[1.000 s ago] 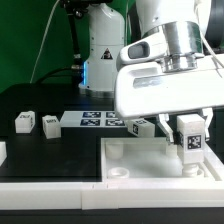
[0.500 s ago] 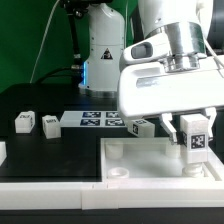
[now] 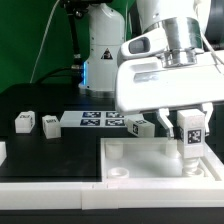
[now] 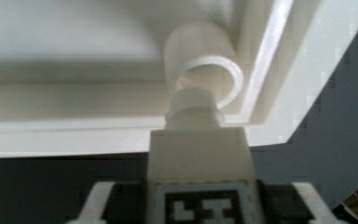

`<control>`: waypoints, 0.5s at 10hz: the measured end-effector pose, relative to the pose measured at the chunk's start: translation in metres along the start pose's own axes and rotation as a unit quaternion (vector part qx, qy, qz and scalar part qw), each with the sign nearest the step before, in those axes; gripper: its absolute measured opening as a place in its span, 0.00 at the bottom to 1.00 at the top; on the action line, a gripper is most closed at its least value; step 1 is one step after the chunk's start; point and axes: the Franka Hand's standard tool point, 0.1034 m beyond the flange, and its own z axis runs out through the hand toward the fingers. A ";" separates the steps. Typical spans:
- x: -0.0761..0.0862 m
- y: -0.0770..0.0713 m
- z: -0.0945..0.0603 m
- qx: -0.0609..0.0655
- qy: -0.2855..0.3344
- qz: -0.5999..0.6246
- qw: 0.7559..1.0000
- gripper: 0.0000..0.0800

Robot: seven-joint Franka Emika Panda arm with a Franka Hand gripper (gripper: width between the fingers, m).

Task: Assemble one leg

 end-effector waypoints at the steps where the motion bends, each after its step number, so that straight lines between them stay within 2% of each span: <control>1: -0.003 -0.002 0.002 0.001 -0.001 -0.001 1.000 0.36; 5: -0.012 -0.002 0.010 0.001 -0.009 -0.003 1.000 0.36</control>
Offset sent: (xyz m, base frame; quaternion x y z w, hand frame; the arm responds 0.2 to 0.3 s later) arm -0.0012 0.0022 -0.0091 -0.0020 0.0060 0.0030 1.0000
